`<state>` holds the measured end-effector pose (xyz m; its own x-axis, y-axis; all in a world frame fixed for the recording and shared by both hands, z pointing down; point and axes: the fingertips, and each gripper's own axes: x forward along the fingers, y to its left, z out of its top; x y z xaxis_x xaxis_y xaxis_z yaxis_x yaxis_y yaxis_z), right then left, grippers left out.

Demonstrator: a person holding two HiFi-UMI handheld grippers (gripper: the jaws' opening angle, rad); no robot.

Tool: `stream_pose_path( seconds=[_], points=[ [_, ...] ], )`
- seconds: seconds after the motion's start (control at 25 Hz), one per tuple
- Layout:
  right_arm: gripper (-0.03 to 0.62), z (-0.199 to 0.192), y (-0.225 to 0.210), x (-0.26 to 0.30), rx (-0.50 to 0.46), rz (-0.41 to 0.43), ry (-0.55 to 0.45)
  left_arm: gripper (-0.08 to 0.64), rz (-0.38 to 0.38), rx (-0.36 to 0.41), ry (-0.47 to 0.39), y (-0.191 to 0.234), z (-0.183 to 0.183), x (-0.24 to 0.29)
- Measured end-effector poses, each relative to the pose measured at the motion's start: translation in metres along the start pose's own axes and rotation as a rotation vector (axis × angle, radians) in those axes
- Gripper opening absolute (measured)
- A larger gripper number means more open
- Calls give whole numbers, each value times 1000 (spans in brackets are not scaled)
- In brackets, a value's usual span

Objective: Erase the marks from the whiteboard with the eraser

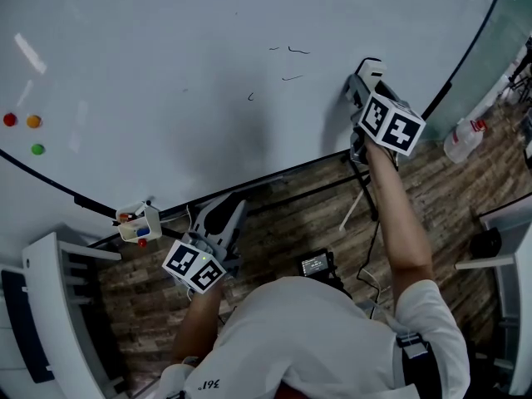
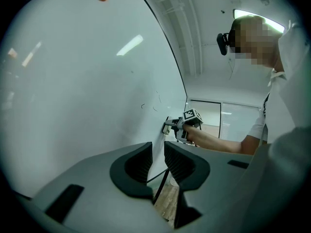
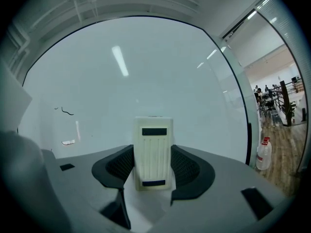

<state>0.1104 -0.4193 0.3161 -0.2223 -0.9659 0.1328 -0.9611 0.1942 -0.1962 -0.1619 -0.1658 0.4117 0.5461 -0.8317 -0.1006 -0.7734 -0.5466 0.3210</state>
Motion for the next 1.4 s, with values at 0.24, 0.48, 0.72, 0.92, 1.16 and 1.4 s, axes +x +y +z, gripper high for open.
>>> stream_pose_path(
  seconds=[0.24,0.48,0.72,0.92,1.16,1.4],
  points=[
    [253,8,34,-7,0,45,-11,83,-2,-5,-11,3,2,-7],
    [253,16,64,-11,-47,73,-31,83,-8,-14,-16,7,0,-12],
    [253,24,92,-18,-62,97,-49,82,-19,-32,-18,9,-3,-16],
    [253,28,119,-23,-82,127,-58,81,-24,-37,-20,13,-3,-22],
    [253,31,144,-28,-119,143,-70,82,-29,-36,-27,16,-2,-29],
    [253,32,160,-30,-141,146,-71,83,-30,-40,-32,20,0,-34]
  ],
)
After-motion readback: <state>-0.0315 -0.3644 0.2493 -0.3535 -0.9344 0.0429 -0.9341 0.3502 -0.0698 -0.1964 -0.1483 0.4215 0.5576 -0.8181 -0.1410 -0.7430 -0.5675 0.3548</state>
